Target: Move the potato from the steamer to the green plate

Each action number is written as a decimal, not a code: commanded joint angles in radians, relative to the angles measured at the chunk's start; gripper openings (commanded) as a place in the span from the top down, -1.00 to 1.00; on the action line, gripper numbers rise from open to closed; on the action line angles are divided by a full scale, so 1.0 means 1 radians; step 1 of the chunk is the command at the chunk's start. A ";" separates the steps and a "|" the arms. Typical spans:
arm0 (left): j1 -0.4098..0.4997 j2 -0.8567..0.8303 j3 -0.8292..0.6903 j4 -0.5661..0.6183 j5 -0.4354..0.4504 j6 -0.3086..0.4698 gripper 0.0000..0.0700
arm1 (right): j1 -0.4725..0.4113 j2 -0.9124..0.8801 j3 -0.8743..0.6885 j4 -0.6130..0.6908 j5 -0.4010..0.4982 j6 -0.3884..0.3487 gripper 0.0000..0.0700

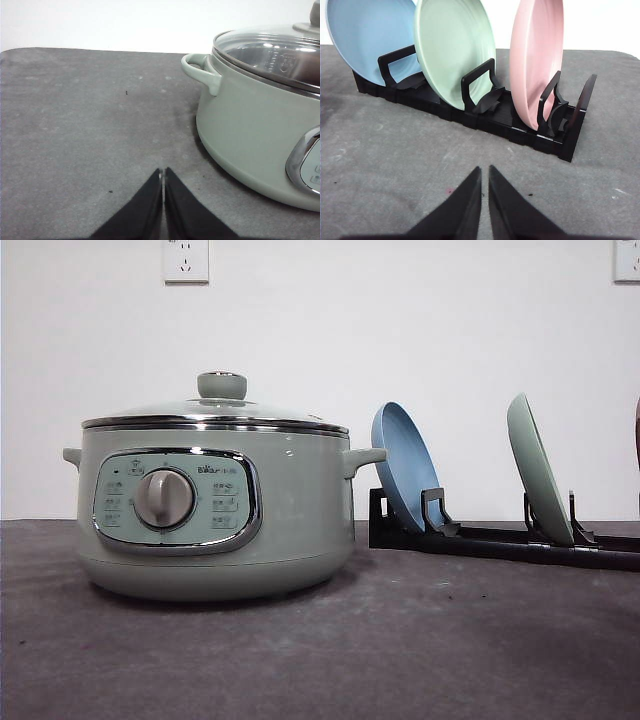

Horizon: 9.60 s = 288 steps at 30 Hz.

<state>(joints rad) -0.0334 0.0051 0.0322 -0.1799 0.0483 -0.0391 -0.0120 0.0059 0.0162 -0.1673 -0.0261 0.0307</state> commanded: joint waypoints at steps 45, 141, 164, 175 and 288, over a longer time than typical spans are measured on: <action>-0.013 0.002 0.014 -0.004 0.000 -0.251 0.99 | 0.005 -0.002 -0.001 0.065 -0.125 0.270 0.98; -0.294 0.799 1.134 -0.606 0.407 0.024 -1.00 | 0.165 0.840 1.099 -0.551 -0.462 0.246 -0.77; -0.294 0.799 1.134 -0.637 0.407 0.024 -1.00 | 0.082 1.594 1.575 -0.516 -0.287 0.191 -0.77; -0.294 0.799 1.134 -0.637 0.407 0.024 -1.00 | 0.025 1.726 1.596 -0.397 -0.344 0.195 -0.76; -0.294 0.814 1.134 -0.663 0.407 0.024 -1.00 | 1.137 1.451 0.797 -0.498 0.372 0.263 0.98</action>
<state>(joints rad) -0.3237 0.8121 1.1416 -0.8501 0.4480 -0.0162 1.1083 1.4344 0.8028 -0.6766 0.3387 0.2928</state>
